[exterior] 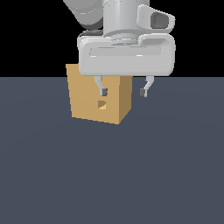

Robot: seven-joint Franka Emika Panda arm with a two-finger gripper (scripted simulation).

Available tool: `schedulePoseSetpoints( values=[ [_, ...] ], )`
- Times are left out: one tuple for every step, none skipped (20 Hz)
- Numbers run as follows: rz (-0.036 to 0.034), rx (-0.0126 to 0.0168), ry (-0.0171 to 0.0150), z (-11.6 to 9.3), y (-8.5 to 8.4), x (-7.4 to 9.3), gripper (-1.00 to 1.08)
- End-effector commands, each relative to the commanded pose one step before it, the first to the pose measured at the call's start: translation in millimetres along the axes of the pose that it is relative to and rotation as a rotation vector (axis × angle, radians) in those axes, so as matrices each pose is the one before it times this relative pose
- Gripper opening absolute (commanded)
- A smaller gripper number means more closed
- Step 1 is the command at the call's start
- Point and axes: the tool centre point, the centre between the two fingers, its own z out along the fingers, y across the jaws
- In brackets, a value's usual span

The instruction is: Insert the peg into the horizontal hole in a box.

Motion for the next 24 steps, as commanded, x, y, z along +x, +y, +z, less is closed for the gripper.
schedulePoseSetpoints(
  values=[
    [0.05047,0.00006,-0.00122,6.55,10.39,-17.37,1.0],
    [0.0236,-0.00012,-0.00032,3.0,5.08,-7.84,1.0],
    [0.02536,-0.00012,-0.00032,3.21,5.46,-8.43,1.0],
    [0.02718,-0.00013,-0.00031,3.43,5.84,-9.03,1.0],
    [0.02904,-0.00013,-0.0003,3.66,6.22,-9.65,1.0],
    [0.03097,-0.00013,-0.00028,3.89,6.62,-10.3,1.0],
    [0.03279,-0.00013,-0.00026,4.11,7.0,-10.9,1.0],
    [0.03344,-0.00012,-0.00023,4.18,7.13,-11.12,1.0],
    [0.0339,-0.00011,-0.00019,4.23,7.21,-11.26,1.0],
    [0.03444,-0.00009,-0.00016,4.28,7.32,-11.44,1.0],
    [0.03503,-0.00008,-0.00012,4.34,7.43,-11.64,1.0],
    [0.03456,-0.00006,-0.00009,4.27,7.32,-11.48,1.0],
    [0.0334,-0.00004,-0.00006,4.11,7.08,-11.08,1.0],
    [0.03229,-0.00002,-0.00002,3.96,6.83,-10.71,1.0],
    [0.03122,0.0,0.0,3.82,6.59,-10.35,1.0],
    [0.03013,0.00002,0.00003,3.67,6.35,-9.99,1.0],
    [0.0289,0.00003,0.00004,3.51,6.09,-9.57,1.0],
    [0.02753,0.00004,0.00005,3.34,5.81,-9.11,1.0],
    [0.02614,0.00005,0.00006,3.16,5.52,-8.64,1.0],
    [0.02499,0.00007,0.00008,3.01,5.25,-8.27,1.0],
    [0.024,0.00009,0.0001,2.87,4.99,-7.95,1.0],
    [0.02295,0.00011,0.00011,2.73,4.73,-7.61,1.0],
    [0.02166,0.00012,0.00012,2.56,4.43,-7.19,1.0],
    [0.01988,0.00012,0.00012,2.34,4.07,-6.59,1.0]
  ],
)
